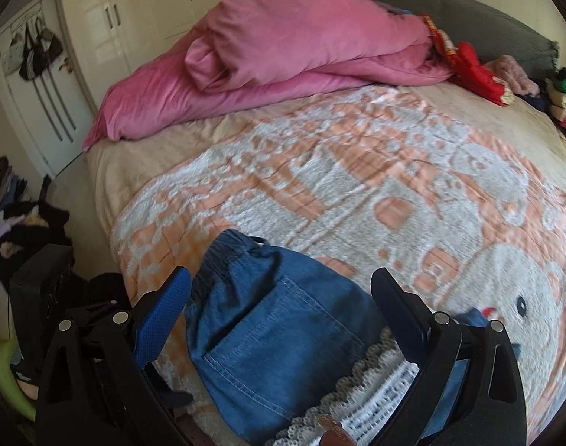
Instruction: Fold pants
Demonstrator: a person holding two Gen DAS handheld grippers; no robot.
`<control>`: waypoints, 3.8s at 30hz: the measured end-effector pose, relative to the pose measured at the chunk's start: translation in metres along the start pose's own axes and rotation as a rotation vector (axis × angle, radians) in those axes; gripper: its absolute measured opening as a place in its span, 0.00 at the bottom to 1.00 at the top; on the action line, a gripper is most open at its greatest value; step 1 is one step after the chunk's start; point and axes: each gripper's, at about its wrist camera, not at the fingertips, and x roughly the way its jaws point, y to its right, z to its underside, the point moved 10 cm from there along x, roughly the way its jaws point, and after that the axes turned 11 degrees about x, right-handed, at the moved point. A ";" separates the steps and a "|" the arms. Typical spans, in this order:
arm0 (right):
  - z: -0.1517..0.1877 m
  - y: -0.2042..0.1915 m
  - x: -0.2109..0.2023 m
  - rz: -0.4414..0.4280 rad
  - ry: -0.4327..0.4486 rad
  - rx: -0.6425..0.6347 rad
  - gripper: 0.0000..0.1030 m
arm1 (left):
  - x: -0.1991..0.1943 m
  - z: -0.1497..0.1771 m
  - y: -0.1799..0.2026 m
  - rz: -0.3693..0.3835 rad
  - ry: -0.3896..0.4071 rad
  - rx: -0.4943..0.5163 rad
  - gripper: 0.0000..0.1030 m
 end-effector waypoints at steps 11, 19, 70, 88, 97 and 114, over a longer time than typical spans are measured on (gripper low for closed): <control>0.004 -0.011 0.053 -0.041 -0.131 -0.011 0.94 | 0.016 -0.007 -0.001 0.098 0.007 -0.096 0.89; 0.008 -0.013 0.091 -0.067 -0.233 -0.006 0.94 | 0.027 -0.014 -0.008 0.058 0.019 -0.083 0.84; 0.106 0.193 -0.071 -0.172 0.101 0.593 0.90 | 0.078 0.005 0.168 0.143 -0.110 0.397 0.61; 0.135 0.193 -0.054 -0.098 0.049 0.544 0.39 | 0.078 0.017 0.178 0.131 -0.133 0.421 0.64; 0.117 0.196 -0.092 -0.050 0.145 0.507 0.64 | 0.045 -0.005 0.170 0.094 -0.036 0.419 0.63; 0.073 0.157 -0.013 0.112 -0.075 0.114 0.19 | 0.074 0.017 0.150 0.008 -0.134 0.450 0.27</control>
